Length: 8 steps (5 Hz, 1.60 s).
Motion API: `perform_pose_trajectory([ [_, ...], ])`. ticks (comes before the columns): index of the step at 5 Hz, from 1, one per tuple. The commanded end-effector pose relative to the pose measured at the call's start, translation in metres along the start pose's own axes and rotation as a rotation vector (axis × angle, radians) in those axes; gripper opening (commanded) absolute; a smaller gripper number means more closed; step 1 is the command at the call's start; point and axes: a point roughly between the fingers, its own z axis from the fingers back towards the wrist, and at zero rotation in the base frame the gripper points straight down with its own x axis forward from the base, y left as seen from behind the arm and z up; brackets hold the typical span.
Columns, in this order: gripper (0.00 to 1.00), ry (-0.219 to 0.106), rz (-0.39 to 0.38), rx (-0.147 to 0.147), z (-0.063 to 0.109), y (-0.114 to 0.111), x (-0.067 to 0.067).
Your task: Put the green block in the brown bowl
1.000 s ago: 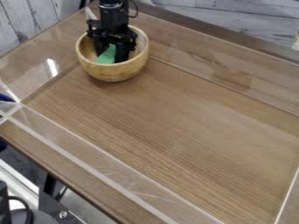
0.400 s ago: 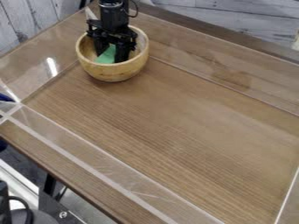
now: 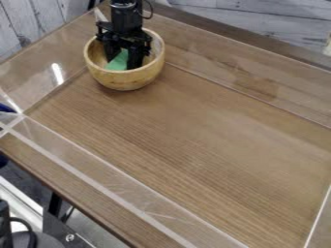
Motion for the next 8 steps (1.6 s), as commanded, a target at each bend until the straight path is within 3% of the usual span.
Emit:
perform_pose_trajectory([
  [1,0.0,0.027,0.016,-0.009,-0.0112,0.0016,-0.002],
  [8,0.0,0.069,0.019,-0.027,-0.0072,-0.0006,-0.0002],
])
